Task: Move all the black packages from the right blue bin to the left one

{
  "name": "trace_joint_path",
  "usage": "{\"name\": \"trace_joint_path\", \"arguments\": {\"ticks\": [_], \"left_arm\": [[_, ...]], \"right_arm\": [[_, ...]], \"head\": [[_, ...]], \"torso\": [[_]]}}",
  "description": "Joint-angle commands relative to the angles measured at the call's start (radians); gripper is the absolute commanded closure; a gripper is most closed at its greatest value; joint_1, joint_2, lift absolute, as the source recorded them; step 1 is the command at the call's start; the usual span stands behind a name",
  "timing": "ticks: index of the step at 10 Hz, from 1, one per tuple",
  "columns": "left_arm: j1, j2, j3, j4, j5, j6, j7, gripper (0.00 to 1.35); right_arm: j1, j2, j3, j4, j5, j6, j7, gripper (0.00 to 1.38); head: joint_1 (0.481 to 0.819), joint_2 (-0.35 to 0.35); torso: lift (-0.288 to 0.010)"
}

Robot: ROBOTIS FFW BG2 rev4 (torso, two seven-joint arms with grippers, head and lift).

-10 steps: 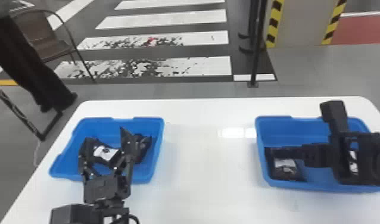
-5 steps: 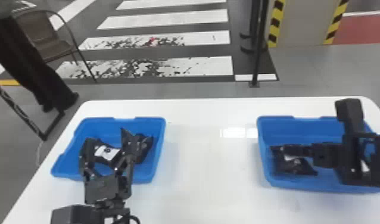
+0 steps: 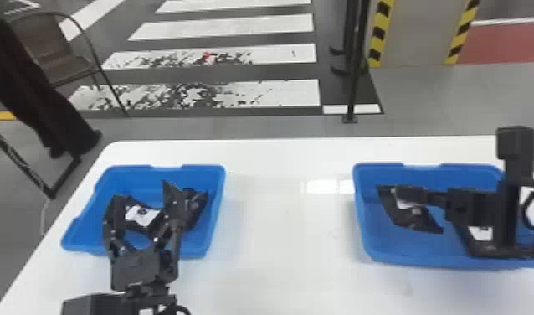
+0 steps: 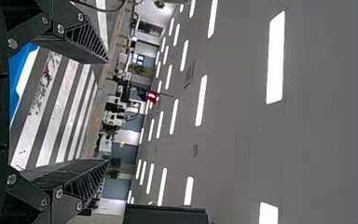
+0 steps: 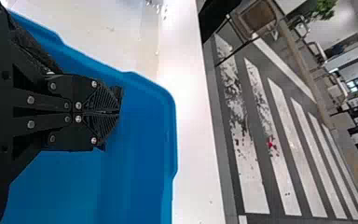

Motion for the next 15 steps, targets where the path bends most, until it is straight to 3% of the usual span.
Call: {"name": "trace_joint_path", "arguments": {"ticks": [1, 3, 5, 7, 8, 9, 11, 15], "left_arm": [[-0.006, 0.003, -0.035, -0.002, 0.025, -0.027, 0.000, 0.31], [-0.006, 0.010, -0.117, -0.027, 0.045, -0.039, 0.000, 0.31], [-0.013, 0.023, -0.171, -0.025, -0.057, 0.008, 0.000, 0.30], [-0.045, 0.061, -0.368, -0.025, 0.051, 0.015, 0.000, 0.31], [-0.087, 0.092, -0.506, -0.029, 0.145, -0.010, 0.000, 0.31], [-0.099, 0.115, -0.566, -0.066, 0.181, -0.017, 0.000, 0.31], [-0.080, 0.130, -0.612, -0.128, 0.316, -0.037, 0.000, 0.31], [-0.107, 0.145, -0.672, -0.147, 0.332, 0.003, -0.006, 0.31]], "right_arm": [[-0.003, 0.005, -0.011, 0.002, -0.123, -0.032, 0.000, 1.22], [-0.062, 0.011, 0.029, 0.069, -0.298, -0.069, 0.011, 1.22], [-0.136, 0.011, 0.122, 0.130, -0.454, -0.106, 0.031, 1.22], [-0.178, 0.010, 0.204, 0.204, -0.612, -0.155, 0.068, 1.22], [-0.183, 0.010, 0.222, 0.223, -0.629, -0.179, 0.075, 1.22], [-0.185, 0.010, 0.234, 0.226, -0.633, -0.187, 0.080, 1.22], [-0.185, 0.010, 0.236, 0.231, -0.633, -0.197, 0.083, 1.22], [-0.185, 0.010, 0.292, 0.243, -0.655, -0.214, 0.084, 1.22]], "head": [[0.695, 0.134], [0.695, 0.147], [0.695, 0.162], [0.695, 0.167], [0.695, 0.158], [0.695, 0.127], [0.695, 0.083], [0.695, 0.070]], "torso": [[-0.154], [-0.154], [-0.154], [-0.154], [-0.154], [-0.154], [-0.154], [-0.154]]}}
